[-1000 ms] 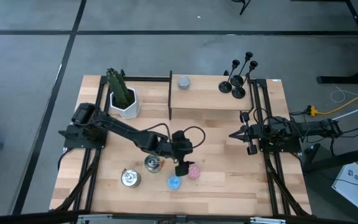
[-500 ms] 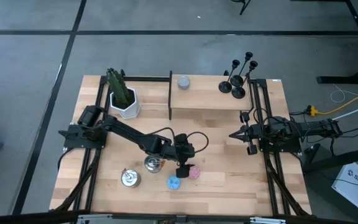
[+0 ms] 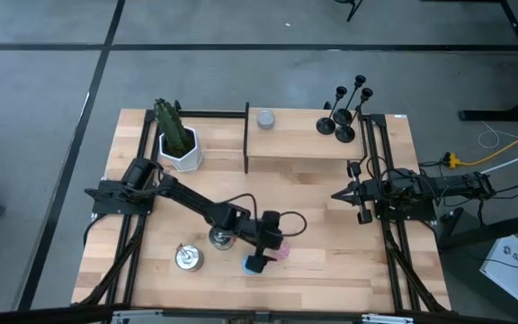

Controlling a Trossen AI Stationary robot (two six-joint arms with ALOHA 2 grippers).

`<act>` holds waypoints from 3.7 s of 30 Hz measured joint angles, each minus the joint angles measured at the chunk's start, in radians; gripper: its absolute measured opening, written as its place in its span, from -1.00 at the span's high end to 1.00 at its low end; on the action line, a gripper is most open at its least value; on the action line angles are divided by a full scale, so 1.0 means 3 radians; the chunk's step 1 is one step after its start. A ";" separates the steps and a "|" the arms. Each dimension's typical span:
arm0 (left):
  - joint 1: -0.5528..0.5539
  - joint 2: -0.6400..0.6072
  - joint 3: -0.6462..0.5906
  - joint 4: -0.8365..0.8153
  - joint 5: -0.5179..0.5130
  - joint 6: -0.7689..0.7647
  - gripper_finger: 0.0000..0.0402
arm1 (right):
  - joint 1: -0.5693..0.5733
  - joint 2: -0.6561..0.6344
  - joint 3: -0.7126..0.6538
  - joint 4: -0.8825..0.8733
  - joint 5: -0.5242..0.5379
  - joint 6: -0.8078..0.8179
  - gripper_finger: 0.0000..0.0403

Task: Pick & Place candle stick holders
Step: Put the pink scented candle on the shelf

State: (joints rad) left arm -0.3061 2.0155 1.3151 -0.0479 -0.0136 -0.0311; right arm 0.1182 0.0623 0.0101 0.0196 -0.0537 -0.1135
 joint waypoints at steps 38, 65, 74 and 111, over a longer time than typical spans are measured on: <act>0.0273 0.0445 0.0000 0.0484 0.0529 0.0191 -0.58 | 0.0000 0.0001 -0.0001 0.0000 0.0000 0.0000 0.95; 0.0378 0.0251 0.0000 0.0403 0.0194 -0.0240 -0.45 | 0.0000 0.0007 -0.0001 0.0000 0.0000 -0.0001 0.95; 0.0454 -0.0052 0.0000 0.0323 0.0095 -0.0235 -0.45 | 0.0000 0.0007 -0.0001 0.0001 -0.0006 0.0000 0.95; 0.1390 -0.1057 0.0168 -0.0226 -0.0227 -0.0377 -0.45 | 0.0001 0.0007 -0.0001 0.0000 0.0001 0.0000 0.95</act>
State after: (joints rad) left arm 0.1108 1.6984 1.3654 -0.1158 -0.0817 -0.1443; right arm 0.1184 0.0643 0.0097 0.0196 -0.0532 -0.1135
